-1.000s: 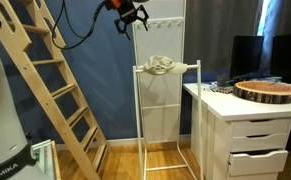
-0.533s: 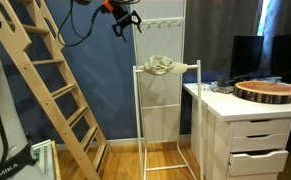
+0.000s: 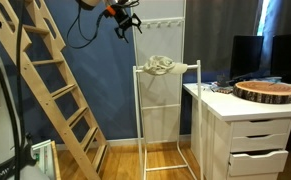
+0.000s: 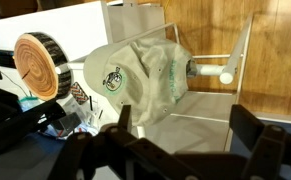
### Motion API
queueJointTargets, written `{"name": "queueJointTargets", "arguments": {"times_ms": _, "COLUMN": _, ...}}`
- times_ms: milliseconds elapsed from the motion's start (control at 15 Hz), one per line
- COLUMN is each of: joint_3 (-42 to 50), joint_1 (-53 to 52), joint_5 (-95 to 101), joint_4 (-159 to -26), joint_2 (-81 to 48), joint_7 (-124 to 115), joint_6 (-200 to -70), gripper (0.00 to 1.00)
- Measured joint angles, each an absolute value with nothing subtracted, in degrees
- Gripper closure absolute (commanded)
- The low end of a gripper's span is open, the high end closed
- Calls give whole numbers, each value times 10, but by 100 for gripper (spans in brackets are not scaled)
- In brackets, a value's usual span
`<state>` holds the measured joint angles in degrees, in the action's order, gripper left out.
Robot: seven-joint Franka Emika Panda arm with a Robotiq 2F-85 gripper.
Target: Hang the cap onto the rack
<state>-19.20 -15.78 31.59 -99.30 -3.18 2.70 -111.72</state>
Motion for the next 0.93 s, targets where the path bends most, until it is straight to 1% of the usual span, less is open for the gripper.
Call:
{"name": "queueJointTargets", "arguments": {"times_ms": 600, "joint_3": -160, "joint_1": -156, "joint_5": 310, "joint_4": -983, "joint_2": -65, "joint_7": -27, "joint_6": -1177, "gripper": 0}}
{"name": "queueJointTargets", "arguments": {"times_ms": 933, "joint_3": -133, "joint_1": -144, "joint_5": 240, "joint_4": -976, "joint_2": -101, "joint_7": -40, "joint_6": -1235, "gripper": 0}}
